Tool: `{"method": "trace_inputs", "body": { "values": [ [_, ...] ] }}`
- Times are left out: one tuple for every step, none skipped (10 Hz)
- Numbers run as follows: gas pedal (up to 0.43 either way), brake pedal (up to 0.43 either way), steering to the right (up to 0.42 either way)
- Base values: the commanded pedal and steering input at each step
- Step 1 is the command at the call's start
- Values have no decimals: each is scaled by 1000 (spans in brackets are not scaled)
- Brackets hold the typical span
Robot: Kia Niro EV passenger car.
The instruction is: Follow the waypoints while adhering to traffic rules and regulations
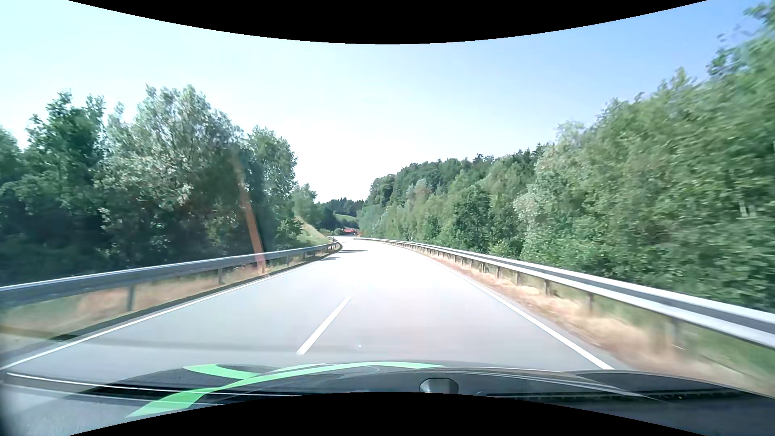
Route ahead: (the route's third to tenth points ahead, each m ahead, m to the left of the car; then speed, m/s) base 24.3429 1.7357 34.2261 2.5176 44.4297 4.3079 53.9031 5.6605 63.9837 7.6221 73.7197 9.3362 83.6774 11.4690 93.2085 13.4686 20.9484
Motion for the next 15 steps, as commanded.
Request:
{"method": "trace_inputs", "body": {
  "values": [
    [177, 0, -17],
    [197, 0, -17],
    [220, 0, -17],
    [220, 0, -17],
    [228, 0, -15],
    [228, 0, -15],
    [228, 0, -15],
    [228, 0, -15],
    [228, 0, -16],
    [209, 0, -17],
    [189, 0, -18],
    [177, 0, -19],
    [177, 0, -19],
    [169, 0, -19],
    [157, 0, -19]
  ]
}}
